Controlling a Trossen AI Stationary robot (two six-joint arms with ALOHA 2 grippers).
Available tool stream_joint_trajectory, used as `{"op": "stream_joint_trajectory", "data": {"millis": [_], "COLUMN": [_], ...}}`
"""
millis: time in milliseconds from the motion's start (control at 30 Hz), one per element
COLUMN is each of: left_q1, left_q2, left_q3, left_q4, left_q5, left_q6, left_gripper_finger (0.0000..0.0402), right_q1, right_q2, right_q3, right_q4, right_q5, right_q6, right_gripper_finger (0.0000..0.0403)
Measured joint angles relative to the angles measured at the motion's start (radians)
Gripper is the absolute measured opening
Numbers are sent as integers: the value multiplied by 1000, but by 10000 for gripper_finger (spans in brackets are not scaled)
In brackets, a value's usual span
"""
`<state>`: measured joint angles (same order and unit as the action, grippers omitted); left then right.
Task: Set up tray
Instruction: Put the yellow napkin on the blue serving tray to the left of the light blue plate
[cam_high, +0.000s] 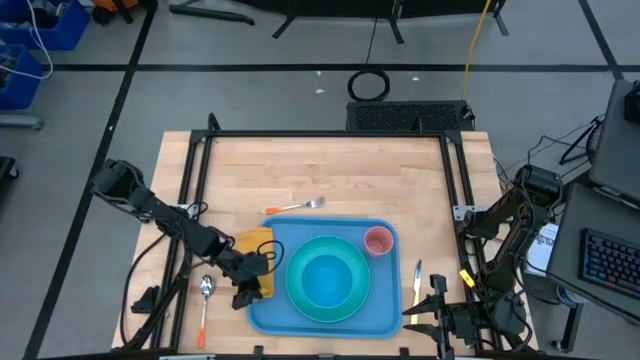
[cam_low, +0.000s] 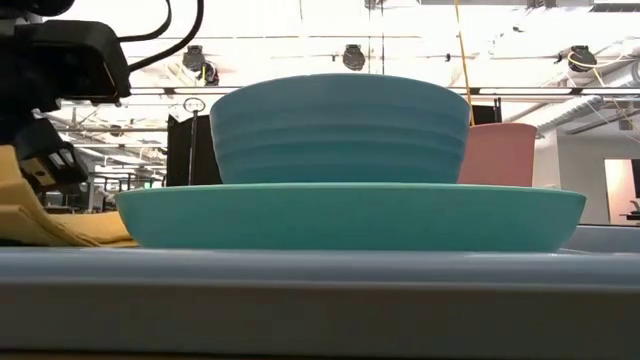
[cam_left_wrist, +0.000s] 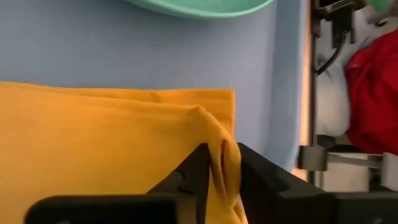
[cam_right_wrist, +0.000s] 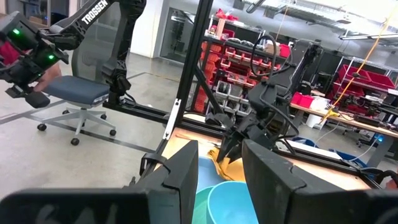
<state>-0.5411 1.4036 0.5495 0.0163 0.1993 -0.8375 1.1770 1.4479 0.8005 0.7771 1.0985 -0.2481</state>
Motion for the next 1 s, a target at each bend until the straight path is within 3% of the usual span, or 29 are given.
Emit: {"op": "stream_joint_trajectory", "data": {"millis": [433,900,1000], "left_q1": [2,21,28], "left_q2": [-1,-11,-11], "left_q3": [0,0,0], "left_q4": [166,118,79], "left_q5": [74,52,7], "left_q6": [1,-3,18], "left_gripper_finger": [107,108,108], "right_q1": [0,0,0], "right_q2": [0,0,0], "right_q3": [0,0,0], "right_q4": [-4,-5,-5], "right_q5": [-1,-2,-2], "right_q6": [6,9,9], "right_gripper_finger": [114,114,114]}}
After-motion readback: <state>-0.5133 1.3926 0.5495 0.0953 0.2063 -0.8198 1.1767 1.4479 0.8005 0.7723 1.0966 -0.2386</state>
